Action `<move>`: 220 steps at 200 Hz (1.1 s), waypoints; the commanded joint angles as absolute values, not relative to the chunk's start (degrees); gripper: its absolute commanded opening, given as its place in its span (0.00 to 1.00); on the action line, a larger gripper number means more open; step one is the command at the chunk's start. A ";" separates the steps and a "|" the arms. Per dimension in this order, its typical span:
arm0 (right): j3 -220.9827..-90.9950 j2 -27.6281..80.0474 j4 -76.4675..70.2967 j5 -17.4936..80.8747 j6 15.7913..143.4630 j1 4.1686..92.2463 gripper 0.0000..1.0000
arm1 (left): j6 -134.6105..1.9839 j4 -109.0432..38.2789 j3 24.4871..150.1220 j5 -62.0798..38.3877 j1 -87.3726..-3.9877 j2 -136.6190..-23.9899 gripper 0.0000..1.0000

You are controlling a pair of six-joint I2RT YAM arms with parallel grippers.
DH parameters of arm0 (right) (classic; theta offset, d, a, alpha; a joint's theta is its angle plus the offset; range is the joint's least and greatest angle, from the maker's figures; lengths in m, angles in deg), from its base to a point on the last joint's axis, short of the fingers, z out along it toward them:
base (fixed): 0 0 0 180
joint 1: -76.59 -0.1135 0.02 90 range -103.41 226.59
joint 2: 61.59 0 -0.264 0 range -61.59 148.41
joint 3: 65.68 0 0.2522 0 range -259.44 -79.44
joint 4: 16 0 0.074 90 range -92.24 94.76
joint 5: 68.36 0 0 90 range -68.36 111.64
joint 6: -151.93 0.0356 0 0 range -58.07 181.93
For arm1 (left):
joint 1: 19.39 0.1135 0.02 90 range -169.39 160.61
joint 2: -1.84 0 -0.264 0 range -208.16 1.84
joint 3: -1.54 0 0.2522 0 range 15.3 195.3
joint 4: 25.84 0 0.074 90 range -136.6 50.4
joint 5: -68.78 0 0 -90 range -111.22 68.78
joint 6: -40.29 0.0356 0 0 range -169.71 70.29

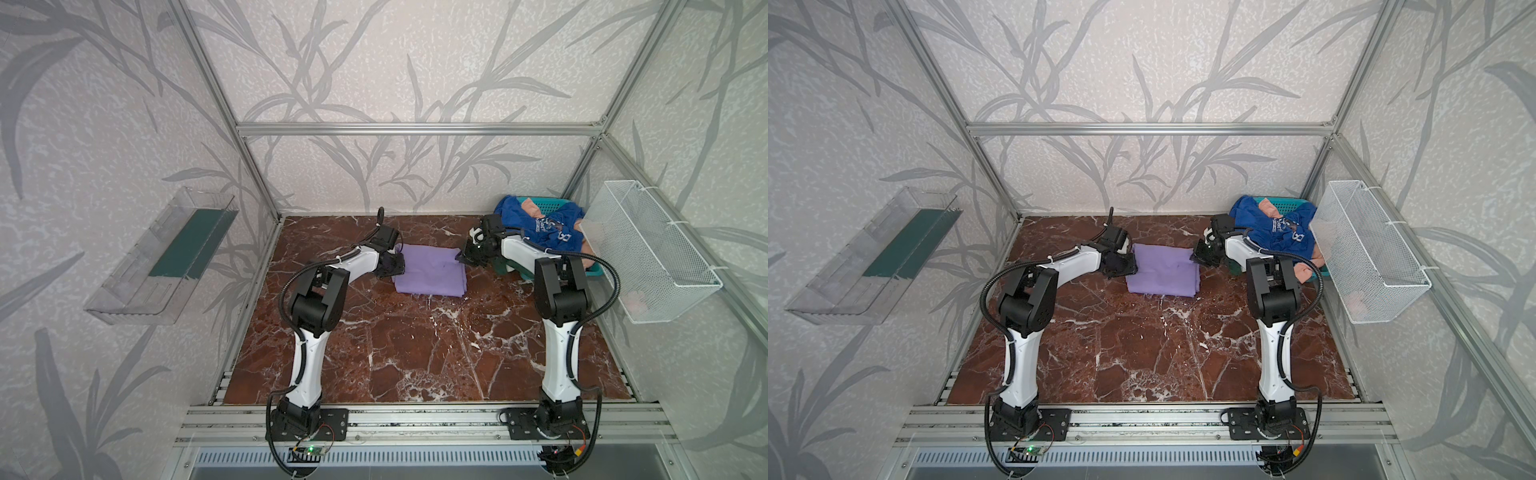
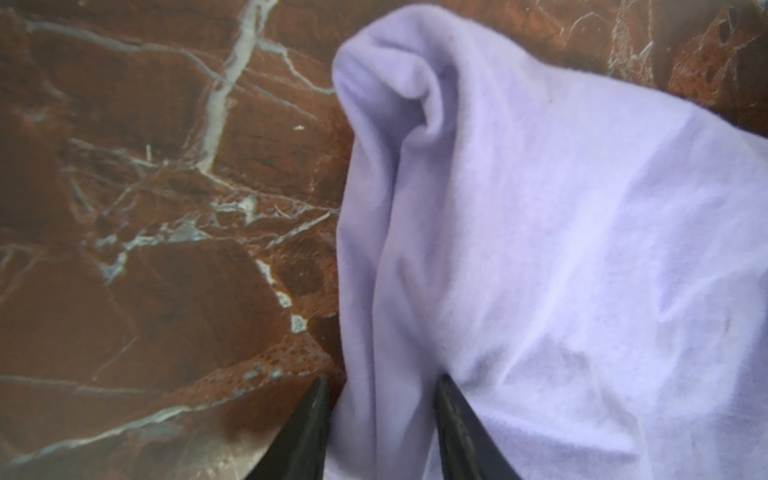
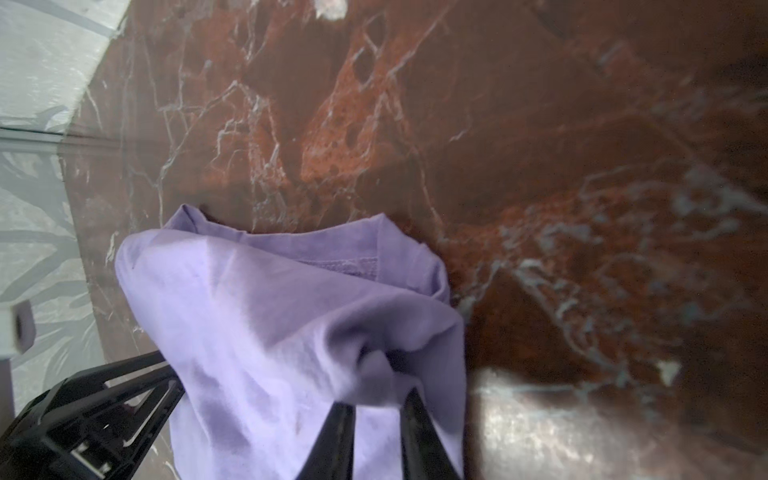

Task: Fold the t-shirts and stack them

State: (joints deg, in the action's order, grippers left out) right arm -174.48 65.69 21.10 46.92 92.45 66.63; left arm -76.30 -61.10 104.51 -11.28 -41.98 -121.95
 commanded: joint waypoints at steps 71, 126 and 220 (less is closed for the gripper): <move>-179.13 68.93 26.00 45.90 92.35 66.75 0.35 | -75.95 -65.46 113.04 -8.67 -41.20 -129.63 0.09; -173.26 60.70 24.59 45.86 90.92 67.05 0.69 | -75.32 -67.18 112.86 -8.85 -36.01 -129.50 0.00; -151.13 40.81 15.24 40.50 90.62 67.19 0.96 | -67.67 -78.99 123.80 -11.67 -21.31 -132.89 0.00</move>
State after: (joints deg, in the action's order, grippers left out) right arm -154.57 45.67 17.67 42.83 92.04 67.07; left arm -70.74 -70.43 118.48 -10.67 -25.39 -129.73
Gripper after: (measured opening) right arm 0.955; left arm 0.053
